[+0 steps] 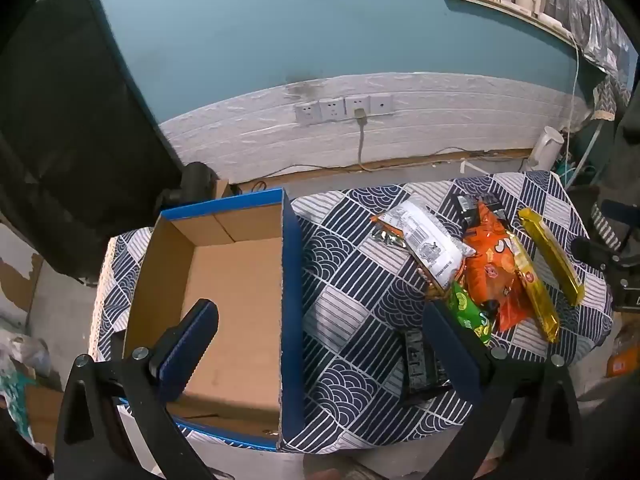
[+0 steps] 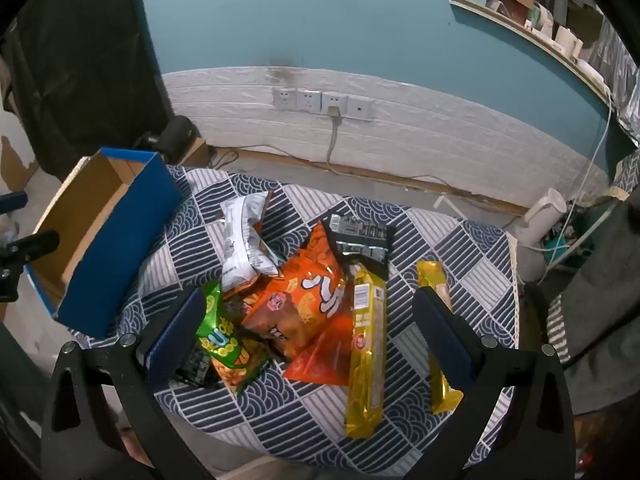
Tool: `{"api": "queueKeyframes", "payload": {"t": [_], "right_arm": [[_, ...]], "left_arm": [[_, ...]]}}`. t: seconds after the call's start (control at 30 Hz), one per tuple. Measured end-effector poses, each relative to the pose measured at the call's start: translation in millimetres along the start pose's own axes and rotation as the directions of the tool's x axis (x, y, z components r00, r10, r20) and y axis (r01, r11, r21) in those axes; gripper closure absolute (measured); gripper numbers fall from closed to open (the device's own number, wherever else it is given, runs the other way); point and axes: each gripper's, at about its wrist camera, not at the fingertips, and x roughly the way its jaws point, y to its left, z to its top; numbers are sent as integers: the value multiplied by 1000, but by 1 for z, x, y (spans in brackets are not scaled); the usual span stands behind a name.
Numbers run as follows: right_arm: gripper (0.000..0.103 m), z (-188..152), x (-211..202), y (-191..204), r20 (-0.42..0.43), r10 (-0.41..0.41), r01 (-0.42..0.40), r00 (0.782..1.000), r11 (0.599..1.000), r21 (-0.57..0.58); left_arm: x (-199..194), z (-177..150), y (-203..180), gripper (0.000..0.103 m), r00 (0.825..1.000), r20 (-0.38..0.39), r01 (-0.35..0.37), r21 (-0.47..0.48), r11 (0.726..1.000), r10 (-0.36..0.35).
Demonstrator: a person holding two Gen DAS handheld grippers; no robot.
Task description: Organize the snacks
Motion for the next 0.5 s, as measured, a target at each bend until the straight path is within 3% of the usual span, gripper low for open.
{"api": "queueKeyframes", "payload": {"t": [0.13, 0.27, 0.5], "right_arm": [[2, 0, 0, -1, -2, 1, -1, 1000, 1000, 0], [2, 0, -1, -2, 0, 3, -3, 1000, 1000, 1], [2, 0, -1, -3, 1, 3, -3, 1000, 1000, 3]], "left_arm": [[3, 4, 2, 0, 1000, -22, -3, 5, 1000, 4], [-1, -2, -5, 0, 999, 16, -38, 19, 999, 37], [-1, 2, -2, 0, 1000, 10, 0, 5, 1000, 0]]}}
